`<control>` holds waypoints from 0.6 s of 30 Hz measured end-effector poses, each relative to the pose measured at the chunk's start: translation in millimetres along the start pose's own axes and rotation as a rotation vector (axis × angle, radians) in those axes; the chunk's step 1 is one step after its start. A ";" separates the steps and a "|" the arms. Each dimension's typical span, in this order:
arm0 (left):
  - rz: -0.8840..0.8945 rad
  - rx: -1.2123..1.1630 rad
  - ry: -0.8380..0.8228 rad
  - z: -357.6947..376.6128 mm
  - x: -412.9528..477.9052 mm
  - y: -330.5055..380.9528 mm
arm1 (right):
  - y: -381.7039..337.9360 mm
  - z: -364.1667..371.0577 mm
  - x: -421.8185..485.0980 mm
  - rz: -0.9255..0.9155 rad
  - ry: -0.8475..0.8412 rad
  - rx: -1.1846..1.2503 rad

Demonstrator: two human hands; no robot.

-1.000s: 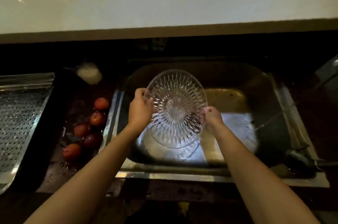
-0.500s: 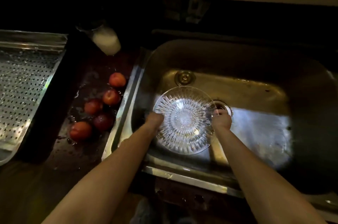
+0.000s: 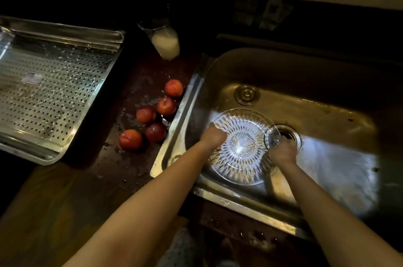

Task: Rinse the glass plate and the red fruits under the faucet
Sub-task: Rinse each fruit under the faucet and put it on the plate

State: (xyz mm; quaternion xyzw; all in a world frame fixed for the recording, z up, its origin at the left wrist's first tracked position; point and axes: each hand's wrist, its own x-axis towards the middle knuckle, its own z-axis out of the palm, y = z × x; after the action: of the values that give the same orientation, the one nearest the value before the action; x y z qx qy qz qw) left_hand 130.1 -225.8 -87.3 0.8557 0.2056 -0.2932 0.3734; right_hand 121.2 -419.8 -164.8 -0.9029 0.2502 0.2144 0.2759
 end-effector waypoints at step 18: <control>0.325 0.688 0.647 -125.2 -105.1 -87.2 | -42.8 -1.4 -200.0 -0.594 -0.257 -0.407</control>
State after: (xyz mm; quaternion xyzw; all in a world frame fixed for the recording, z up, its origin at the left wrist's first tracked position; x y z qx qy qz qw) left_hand 45.9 -89.1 5.1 0.9974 0.0661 -0.0014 0.0272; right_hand -10.6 -323.0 -41.8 -0.9382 -0.1065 0.2818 0.1701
